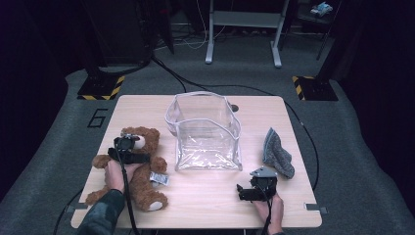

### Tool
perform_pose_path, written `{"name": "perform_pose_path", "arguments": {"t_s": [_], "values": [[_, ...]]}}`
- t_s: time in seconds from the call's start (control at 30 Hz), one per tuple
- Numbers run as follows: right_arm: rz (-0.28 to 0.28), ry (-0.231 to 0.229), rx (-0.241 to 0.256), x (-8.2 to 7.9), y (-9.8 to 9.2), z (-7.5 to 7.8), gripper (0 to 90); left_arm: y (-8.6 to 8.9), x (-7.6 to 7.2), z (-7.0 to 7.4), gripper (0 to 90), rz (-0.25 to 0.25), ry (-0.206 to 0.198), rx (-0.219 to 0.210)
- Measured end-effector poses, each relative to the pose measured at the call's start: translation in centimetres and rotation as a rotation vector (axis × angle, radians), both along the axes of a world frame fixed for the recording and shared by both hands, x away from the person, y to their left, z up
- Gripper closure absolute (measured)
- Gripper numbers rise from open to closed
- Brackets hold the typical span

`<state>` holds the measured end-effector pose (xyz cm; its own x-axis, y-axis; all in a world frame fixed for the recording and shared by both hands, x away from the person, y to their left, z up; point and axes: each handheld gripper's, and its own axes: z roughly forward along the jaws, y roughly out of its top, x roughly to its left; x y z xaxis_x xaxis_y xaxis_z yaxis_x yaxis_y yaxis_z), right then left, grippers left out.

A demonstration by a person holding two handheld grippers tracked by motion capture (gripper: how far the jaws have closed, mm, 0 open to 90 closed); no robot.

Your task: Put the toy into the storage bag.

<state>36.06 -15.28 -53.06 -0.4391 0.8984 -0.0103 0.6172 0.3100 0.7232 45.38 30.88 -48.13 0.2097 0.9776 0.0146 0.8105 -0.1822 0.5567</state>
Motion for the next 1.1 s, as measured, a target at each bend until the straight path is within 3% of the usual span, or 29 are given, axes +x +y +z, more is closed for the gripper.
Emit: {"name": "perform_pose_path", "arguments": {"t_s": [0.07,0.3,0.43,0.63,0.83,0.87,0.9,1.1], "values": [[-0.007,0.001,0.004,0.0,0.0,0.0,1.1,0.1,0.1,-0.2,0.9,0.0,-0.006,-0.017],[0.001,0.005,0.002,0.0,0.0,0.0,1.2,0.0,-0.5,-0.2,29.3,-0.032,-0.054,-0.02],[0.008,0.007,0.006,0.0,0.0,0.0,1.2,0.1,-0.8,0.0,38.5,-0.044,-0.069,-0.008],[0.006,0.009,0.004,0.0,-0.1,0.0,1.4,0.3,-1.6,1.0,44.3,-0.055,-0.11,-0.015],[0.006,0.009,0.005,0.0,-0.1,0.0,1.4,1.1,-2.1,2.2,45.2,-0.043,-0.145,-0.055],[0.007,0.009,0.006,0.0,-0.1,0.0,1.5,1.2,-2.2,2.5,45.4,-0.034,-0.17,-0.058],[0.008,0.008,0.006,0.0,-0.1,0.0,1.5,1.3,-2.2,2.7,45.5,-0.042,-0.166,-0.051],[0.006,0.008,0.007,0.0,-0.1,0.0,1.6,1.2,-2.4,4.4,46.2,-0.025,-0.24,-0.087]]}}
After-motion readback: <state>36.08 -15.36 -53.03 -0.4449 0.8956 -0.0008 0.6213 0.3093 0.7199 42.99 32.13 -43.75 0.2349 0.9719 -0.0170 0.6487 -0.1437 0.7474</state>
